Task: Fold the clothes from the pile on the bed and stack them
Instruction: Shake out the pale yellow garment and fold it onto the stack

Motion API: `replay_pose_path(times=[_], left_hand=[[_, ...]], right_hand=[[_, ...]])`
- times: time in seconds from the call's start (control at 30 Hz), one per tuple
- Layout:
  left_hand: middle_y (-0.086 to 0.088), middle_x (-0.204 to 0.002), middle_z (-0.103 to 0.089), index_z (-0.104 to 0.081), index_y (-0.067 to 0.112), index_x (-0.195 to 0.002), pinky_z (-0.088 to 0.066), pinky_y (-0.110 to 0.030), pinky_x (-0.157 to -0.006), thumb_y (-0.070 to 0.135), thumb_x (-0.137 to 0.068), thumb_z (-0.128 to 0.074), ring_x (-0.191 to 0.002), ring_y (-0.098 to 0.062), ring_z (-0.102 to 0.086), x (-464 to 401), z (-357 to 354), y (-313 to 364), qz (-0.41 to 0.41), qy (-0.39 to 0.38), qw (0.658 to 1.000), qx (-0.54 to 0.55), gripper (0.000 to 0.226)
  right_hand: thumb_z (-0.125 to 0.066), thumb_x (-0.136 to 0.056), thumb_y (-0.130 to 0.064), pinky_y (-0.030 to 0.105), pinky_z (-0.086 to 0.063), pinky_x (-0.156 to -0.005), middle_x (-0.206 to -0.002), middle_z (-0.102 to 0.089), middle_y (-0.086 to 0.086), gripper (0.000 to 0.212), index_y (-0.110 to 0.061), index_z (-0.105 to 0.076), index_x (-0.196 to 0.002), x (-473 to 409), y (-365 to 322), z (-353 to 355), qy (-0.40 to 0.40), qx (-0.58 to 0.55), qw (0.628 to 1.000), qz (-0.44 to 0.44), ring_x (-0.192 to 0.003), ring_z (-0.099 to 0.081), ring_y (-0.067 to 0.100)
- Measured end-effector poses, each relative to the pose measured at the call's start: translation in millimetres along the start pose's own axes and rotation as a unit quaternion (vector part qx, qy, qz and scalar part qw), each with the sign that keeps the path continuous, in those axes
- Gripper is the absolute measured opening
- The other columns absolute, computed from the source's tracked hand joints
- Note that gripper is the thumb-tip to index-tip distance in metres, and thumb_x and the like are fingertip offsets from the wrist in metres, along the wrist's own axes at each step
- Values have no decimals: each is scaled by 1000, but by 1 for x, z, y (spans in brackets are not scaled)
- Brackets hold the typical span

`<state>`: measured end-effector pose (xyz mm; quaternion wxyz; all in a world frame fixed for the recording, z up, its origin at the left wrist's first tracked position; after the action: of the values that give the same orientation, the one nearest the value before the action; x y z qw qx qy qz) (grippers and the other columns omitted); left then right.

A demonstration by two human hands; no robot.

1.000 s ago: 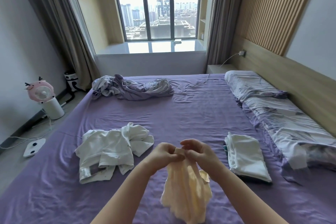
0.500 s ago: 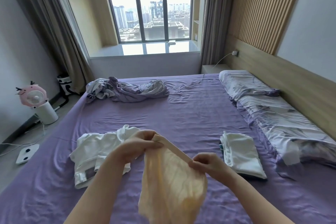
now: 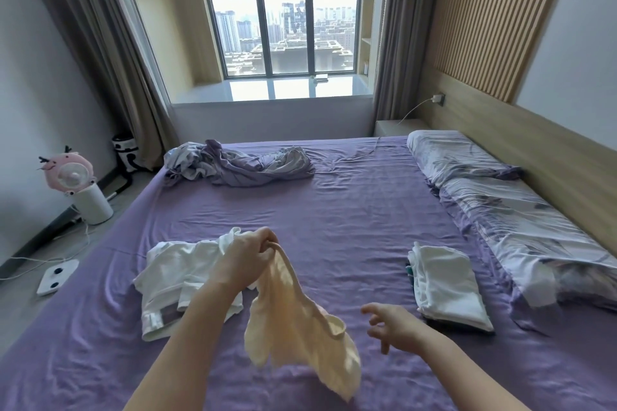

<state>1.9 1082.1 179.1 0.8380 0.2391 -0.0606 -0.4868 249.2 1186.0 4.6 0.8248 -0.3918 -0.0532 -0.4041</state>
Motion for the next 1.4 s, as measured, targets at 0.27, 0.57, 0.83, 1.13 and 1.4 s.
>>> replay_pose_path(times=[0.27,0.57,0.83,1.13,1.4], left_hand=[[5,-81,-55,-57,25,-65,-41,-32,-80,4,-81,-47,-79,-10,-53,-5,-1,40,-86,-49,981,170,29],[8,-72,-51,-60,16,-69,-34,-13,-62,18,-84,-67,-65,-1,-48,-12,47,61,-137,56,968,201,17],[-4,-104,-53,-64,9,-117,-34,-5,-77,-6,-84,-53,-87,-14,-55,-24,36,18,-118,28,989,89,38],[-2,-128,-57,-61,18,-123,-42,-26,-94,3,-86,-48,-120,-19,-52,-32,-6,-63,15,-27,996,-86,42],[2,-97,-68,-57,26,-83,-46,-30,-72,9,-82,-52,-92,-21,-62,-43,15,-70,82,40,996,-20,17]], right_hand=[[-57,-91,-27,16,-41,-84,-123,-61,0,37,-19,-55,-126,-19,-49,0,60,-15,996,61,-104,-59,9],[-53,-88,-33,28,-45,-83,-118,-63,4,33,-19,-55,-118,-40,-73,-12,85,50,995,-18,-111,-58,19],[-49,-86,-4,26,-49,-53,-61,-64,7,17,-21,-48,-86,-33,-70,37,206,-139,968,32,-47,-63,19],[-42,-83,16,24,-54,-59,-73,-61,3,44,-15,-67,-67,-33,-109,115,181,-204,950,149,-53,-58,6],[-69,-73,-1,15,-46,-74,-94,-52,0,14,-3,-71,-86,-16,-123,141,189,58,953,232,-73,-57,9]])
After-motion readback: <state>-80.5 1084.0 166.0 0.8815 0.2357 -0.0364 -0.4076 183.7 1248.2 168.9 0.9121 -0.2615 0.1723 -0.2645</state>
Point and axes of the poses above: each hand's wrist, its own x-axis away from the middle knuckle, its own z-axis out of the back of the hand, y = z × x, the point moved 9 cm from there along -x, towards the middle knuckle
